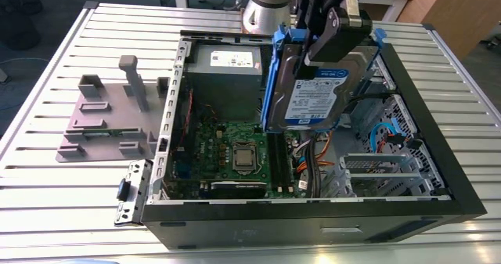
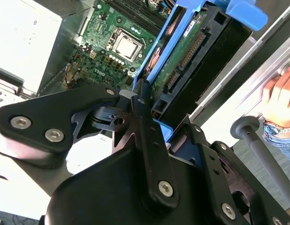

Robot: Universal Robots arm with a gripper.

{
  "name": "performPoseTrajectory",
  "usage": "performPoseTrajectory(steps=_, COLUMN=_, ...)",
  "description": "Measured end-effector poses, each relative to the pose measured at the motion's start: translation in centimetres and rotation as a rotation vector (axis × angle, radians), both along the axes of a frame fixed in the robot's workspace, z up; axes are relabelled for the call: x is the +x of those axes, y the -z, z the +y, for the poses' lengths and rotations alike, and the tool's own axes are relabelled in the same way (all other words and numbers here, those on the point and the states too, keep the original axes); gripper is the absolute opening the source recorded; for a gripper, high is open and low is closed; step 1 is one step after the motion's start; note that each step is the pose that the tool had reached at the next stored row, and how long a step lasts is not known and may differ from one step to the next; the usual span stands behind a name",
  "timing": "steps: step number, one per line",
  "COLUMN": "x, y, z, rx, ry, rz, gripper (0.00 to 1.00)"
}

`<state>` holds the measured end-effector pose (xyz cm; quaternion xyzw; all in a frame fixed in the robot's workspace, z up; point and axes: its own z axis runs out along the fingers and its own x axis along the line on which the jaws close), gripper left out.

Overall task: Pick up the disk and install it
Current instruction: 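Insert the first disk wire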

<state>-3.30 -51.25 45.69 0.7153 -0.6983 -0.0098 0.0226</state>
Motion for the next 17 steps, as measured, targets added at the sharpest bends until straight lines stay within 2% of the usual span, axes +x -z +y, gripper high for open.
performPoseTrajectory(steps=4, x=0.19, y=0.01, z=-0.50, rx=0.0010, ry=0.000, rz=0.0000, gripper=0.37)
performPoseTrajectory(steps=6, x=0.28, y=0.01, z=-0.68, rx=0.0054, ry=0.001, rz=0.0000, gripper=0.37)
performPoseTrajectory(steps=17, x=0.45, y=0.03, z=-1.42, rx=0.0493, ry=0.010, rz=0.0000, gripper=0.37)
